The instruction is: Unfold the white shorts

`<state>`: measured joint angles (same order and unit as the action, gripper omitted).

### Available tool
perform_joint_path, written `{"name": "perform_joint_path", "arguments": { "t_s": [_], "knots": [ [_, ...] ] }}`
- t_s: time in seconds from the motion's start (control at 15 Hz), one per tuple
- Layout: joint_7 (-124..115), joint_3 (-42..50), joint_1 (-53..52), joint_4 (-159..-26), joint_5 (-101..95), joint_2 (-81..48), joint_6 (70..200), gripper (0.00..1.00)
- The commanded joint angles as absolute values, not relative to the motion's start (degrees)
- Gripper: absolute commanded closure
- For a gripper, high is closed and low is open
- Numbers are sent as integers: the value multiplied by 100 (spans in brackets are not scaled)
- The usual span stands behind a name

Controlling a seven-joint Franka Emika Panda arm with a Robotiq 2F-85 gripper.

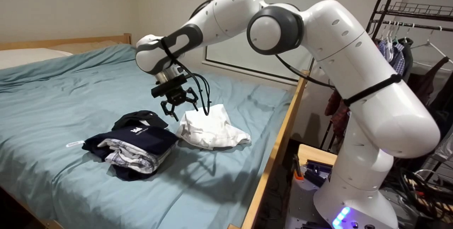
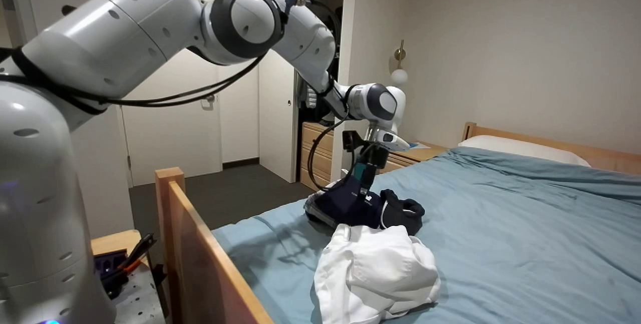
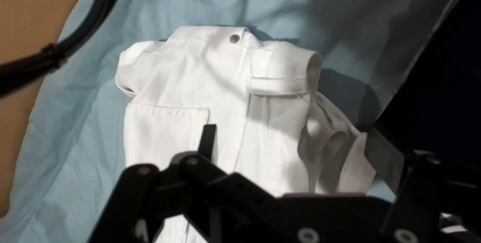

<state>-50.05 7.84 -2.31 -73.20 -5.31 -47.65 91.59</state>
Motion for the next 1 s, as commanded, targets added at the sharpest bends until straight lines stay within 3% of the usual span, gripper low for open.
{"name": "perform_joint_path", "arguments": {
  "t_s": [0.0, 0.93],
  "knots": [
    [-4990, 810, -243, -7272, -502, -4794, 9141, 0],
    [-5710, 853, -138, -7840, 232, -5754, 9618, 0]
  ]
}}
